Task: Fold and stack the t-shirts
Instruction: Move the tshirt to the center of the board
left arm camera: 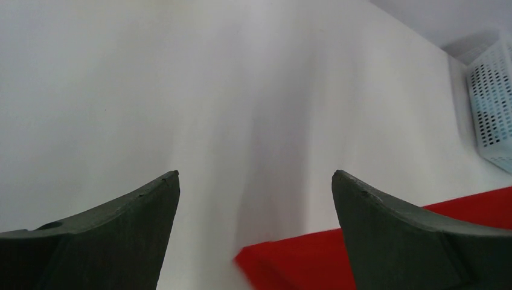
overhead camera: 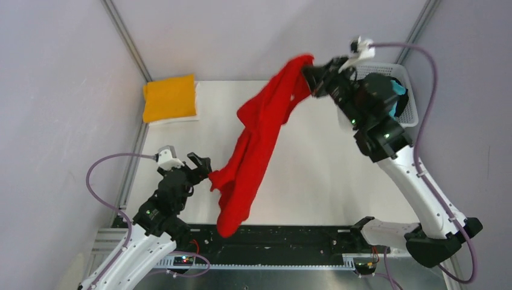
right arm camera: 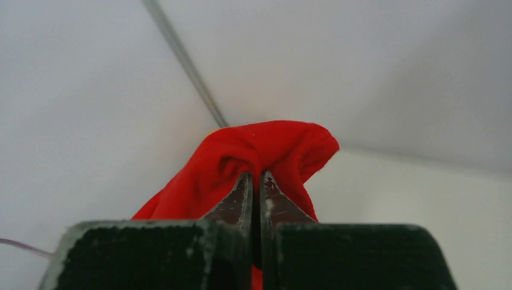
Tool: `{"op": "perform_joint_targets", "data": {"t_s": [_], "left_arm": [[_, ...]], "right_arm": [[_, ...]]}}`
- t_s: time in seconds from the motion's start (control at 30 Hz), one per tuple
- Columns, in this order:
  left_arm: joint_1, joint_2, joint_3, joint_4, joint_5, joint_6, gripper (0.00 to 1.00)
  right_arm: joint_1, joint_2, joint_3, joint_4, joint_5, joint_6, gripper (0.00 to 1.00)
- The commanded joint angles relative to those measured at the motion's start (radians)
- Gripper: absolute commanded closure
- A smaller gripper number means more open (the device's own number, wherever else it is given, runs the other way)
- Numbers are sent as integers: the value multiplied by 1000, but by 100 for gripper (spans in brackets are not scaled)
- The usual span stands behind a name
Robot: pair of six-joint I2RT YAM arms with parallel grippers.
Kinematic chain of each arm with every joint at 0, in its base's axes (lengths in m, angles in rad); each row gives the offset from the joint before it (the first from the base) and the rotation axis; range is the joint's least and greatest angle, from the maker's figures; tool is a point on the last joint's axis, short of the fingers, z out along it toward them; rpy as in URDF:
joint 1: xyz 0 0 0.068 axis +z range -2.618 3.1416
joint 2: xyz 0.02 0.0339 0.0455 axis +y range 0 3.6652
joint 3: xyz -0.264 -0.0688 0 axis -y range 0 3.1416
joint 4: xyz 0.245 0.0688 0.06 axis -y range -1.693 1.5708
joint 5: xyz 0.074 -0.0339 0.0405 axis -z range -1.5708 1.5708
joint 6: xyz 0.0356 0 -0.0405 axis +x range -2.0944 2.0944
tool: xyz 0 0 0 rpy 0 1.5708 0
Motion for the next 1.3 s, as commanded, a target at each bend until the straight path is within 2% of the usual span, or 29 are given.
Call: {"op": "perform_joint_targets", "data": {"t_s": [0.0,0.03,0.07,0.17,0.2,0.23,0.27,0.3,0.33,0.37,0.4,0.43,0.6,0.77,0.8,0.93,1.27], "left_arm": [[-1,25,46,-56,-20,-64,0],[0,33,45,-61,-22,-77,0],[1,48,44,-66,-24,-84,0],[0,95,41,-70,-30,-100,0],[0,125,44,-75,-29,-102,0],[0,139,51,-79,-25,-105,0],[1,170,55,-83,-13,-108,0],[0,185,59,-84,-4,-114,0],[0,214,61,-84,15,-118,0],[1,226,63,-84,25,-124,0],[0,254,64,-83,52,-124,0],[0,281,65,-83,78,-127,0],[-7,385,83,-49,223,-145,1],[-98,525,88,61,380,-122,5],[-127,543,88,70,387,-127,6],[-174,644,96,106,414,-144,12],[-205,789,131,150,457,-147,26]], "right_arm": [[-127,-157,-408,42,135,103,96],[-157,-179,-479,41,108,132,95],[-214,-215,-622,45,59,179,91],[-310,-234,-857,67,52,204,82],[-362,-219,-921,30,94,224,71],[-416,-209,-937,-32,113,238,64],[-437,-191,-953,-60,149,248,47],[-466,-184,-956,-100,165,247,41],[-473,-179,-959,-113,203,237,28],[-479,-180,-959,-128,219,230,21],[-479,-191,-959,-131,240,216,7],[-478,-199,-959,-134,245,213,2],[-408,-250,-959,-61,187,112,1],[-351,-155,-927,74,17,33,0],[-347,-135,-916,79,-25,29,0],[-304,-9,-852,100,-24,11,0],[-291,203,-756,138,-31,30,0]]}}
